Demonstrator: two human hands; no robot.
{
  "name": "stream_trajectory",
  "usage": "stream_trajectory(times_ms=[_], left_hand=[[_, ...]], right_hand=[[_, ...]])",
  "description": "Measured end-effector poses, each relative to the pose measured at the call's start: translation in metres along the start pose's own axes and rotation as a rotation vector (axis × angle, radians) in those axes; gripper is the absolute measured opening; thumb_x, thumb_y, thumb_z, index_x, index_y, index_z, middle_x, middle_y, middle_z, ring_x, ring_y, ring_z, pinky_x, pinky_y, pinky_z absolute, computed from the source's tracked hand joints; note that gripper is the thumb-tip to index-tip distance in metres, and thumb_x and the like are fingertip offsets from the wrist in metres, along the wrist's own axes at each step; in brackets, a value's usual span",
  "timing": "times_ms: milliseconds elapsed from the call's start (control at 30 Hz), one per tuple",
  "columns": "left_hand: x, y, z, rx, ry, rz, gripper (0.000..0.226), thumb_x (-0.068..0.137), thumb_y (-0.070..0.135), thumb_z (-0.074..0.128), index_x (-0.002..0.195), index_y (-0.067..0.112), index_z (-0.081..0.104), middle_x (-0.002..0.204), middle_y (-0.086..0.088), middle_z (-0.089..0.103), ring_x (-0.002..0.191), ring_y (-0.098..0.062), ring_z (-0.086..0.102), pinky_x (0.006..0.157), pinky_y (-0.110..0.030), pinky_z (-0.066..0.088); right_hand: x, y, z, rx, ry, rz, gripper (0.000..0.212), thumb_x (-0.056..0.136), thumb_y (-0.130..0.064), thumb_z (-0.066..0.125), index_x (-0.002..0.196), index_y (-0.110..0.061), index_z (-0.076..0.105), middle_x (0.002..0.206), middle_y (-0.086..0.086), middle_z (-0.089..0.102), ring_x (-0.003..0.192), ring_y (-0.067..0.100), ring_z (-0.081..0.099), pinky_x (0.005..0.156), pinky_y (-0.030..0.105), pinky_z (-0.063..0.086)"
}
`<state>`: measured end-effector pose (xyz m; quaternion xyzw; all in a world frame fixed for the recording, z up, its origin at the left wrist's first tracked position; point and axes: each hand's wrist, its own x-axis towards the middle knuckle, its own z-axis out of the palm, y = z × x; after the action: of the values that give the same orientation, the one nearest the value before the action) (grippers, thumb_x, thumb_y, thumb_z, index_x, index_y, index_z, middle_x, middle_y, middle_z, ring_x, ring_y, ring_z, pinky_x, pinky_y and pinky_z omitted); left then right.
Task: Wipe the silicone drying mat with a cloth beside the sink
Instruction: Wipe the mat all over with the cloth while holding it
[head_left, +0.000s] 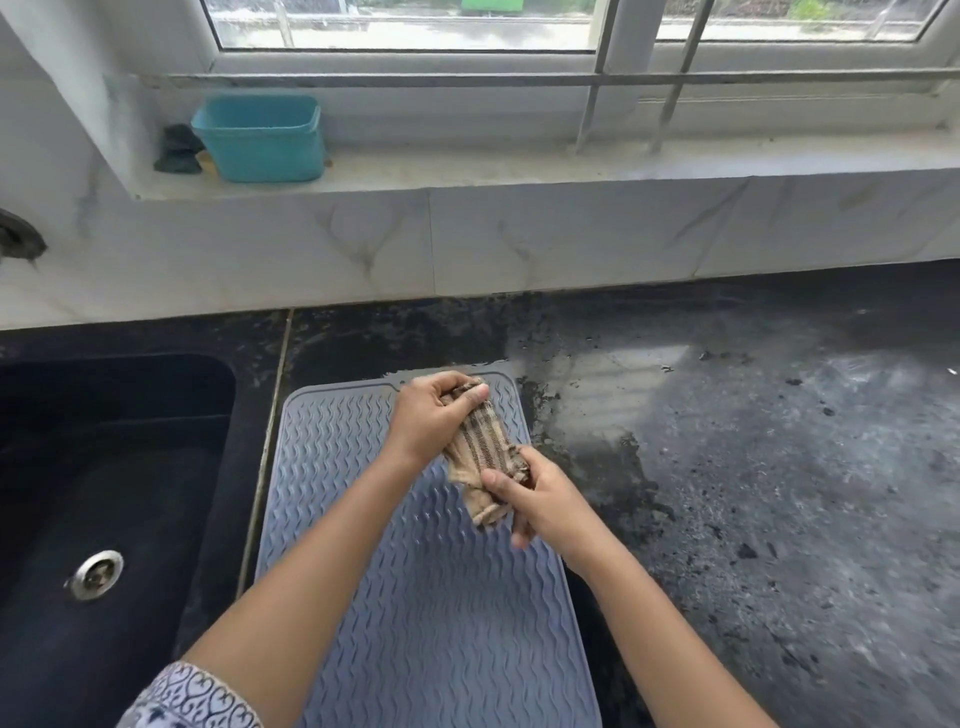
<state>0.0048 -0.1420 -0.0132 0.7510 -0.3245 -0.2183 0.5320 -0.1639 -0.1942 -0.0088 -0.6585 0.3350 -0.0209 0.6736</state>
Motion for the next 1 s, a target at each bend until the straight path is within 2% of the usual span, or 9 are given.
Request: stream_trajectory(times_ms=[100, 200, 267, 333, 400, 467, 633, 800, 1000], left_hand=[[0.010, -0.003, 0.015, 0.054, -0.134, -0.029, 0.014, 0.084, 0.035, 0.069, 0.083, 0.021, 0.071, 0.076, 0.003, 0.071, 0.073, -0.016, 0.068, 0.069, -0.038, 0.057], [0.027, -0.002, 0.023, 0.164, -0.227, -0.004, 0.017, 0.088, 0.033, 0.063, 0.085, 0.018, 0.068, 0.075, 0.006, 0.066, 0.069, -0.010, 0.061, 0.065, -0.029, 0.049], [0.043, -0.003, 0.026, 0.234, -0.286, 0.009, 0.015, 0.091, 0.029, 0.059, 0.090, 0.017, 0.068, 0.081, 0.003, 0.065, 0.076, -0.013, 0.058, 0.067, -0.029, 0.046], [0.060, -0.006, 0.026, 0.379, -0.295, 0.039, 0.022, 0.094, 0.026, 0.054, 0.107, 0.016, 0.069, 0.105, -0.003, 0.065, 0.100, -0.020, 0.058, 0.087, -0.033, 0.047], [0.071, -0.008, 0.017, 0.457, -0.145, 0.049, 0.031, 0.096, 0.023, 0.050, 0.122, 0.014, 0.064, 0.126, -0.008, 0.056, 0.119, -0.025, 0.049, 0.103, -0.036, 0.037], [0.070, -0.013, 0.004, 0.451, 0.005, 0.087, 0.033, 0.097, 0.020, 0.047, 0.126, 0.012, 0.061, 0.131, -0.007, 0.054, 0.122, -0.025, 0.046, 0.104, -0.035, 0.035], [0.026, -0.044, -0.003, 0.833, -0.181, 0.171, 0.042, 0.099, 0.028, 0.041, 0.140, 0.023, 0.045, 0.148, 0.002, 0.042, 0.138, -0.018, 0.033, 0.115, -0.042, 0.017], [0.006, -0.063, 0.001, 0.893, -0.204, 0.112, 0.051, 0.101, 0.036, 0.026, 0.151, 0.026, 0.018, 0.158, 0.011, 0.016, 0.147, -0.009, 0.008, 0.118, -0.039, 0.001], [0.007, -0.065, 0.002, 0.868, -0.168, 0.104, 0.060, 0.093, 0.041, 0.013, 0.151, 0.027, 0.016, 0.158, 0.012, 0.016, 0.146, -0.005, 0.006, 0.117, -0.035, -0.003]], right_hand=[[0.002, -0.005, -0.012, -0.619, 0.143, 0.064, 0.068, 0.083, -0.054, 0.058, 0.138, -0.022, 0.032, 0.112, 0.008, 0.066, 0.090, 0.024, 0.066, 0.074, 0.040, 0.052], [0.014, -0.013, -0.011, -0.892, 0.318, -0.270, 0.100, 0.077, -0.065, 0.057, 0.149, -0.030, -0.003, 0.156, 0.003, 0.017, 0.142, 0.022, 0.016, 0.111, 0.044, 0.024], [0.035, -0.009, -0.003, -0.971, 0.262, -0.369, 0.102, 0.079, -0.064, 0.055, 0.147, -0.028, -0.012, 0.158, 0.001, -0.013, 0.144, 0.020, -0.012, 0.115, 0.045, 0.003], [0.058, 0.001, 0.004, -1.048, 0.257, -0.308, 0.099, 0.084, -0.059, 0.051, 0.145, -0.024, -0.018, 0.156, 0.003, -0.021, 0.143, 0.022, -0.019, 0.115, 0.047, -0.003], [0.072, 0.008, 0.007, -1.103, 0.332, -0.240, 0.087, 0.090, -0.049, 0.048, 0.148, -0.021, -0.011, 0.158, 0.005, -0.014, 0.145, 0.027, -0.011, 0.117, 0.048, 0.003], [0.079, 0.011, 0.010, -1.140, 0.374, -0.225, 0.072, 0.093, -0.036, 0.044, 0.150, -0.020, 0.003, 0.159, 0.006, -0.002, 0.145, 0.030, -0.002, 0.117, 0.049, 0.010], [0.088, 0.005, 0.018, -1.124, 0.401, -0.285, 0.056, 0.091, -0.020, 0.046, 0.145, -0.019, 0.031, 0.151, 0.009, 0.032, 0.139, 0.032, 0.028, 0.108, 0.045, 0.030], [0.069, -0.010, 0.026, -1.283, 0.379, -0.184, 0.049, 0.095, -0.010, 0.037, 0.143, -0.004, 0.030, 0.148, 0.018, 0.034, 0.128, 0.035, 0.040, 0.091, 0.041, 0.047], [0.050, -0.034, 0.010, -1.096, 0.386, -0.127, 0.042, 0.088, -0.003, 0.046, 0.129, -0.011, 0.049, 0.134, 0.010, 0.051, 0.119, 0.028, 0.052, 0.091, 0.037, 0.044]])
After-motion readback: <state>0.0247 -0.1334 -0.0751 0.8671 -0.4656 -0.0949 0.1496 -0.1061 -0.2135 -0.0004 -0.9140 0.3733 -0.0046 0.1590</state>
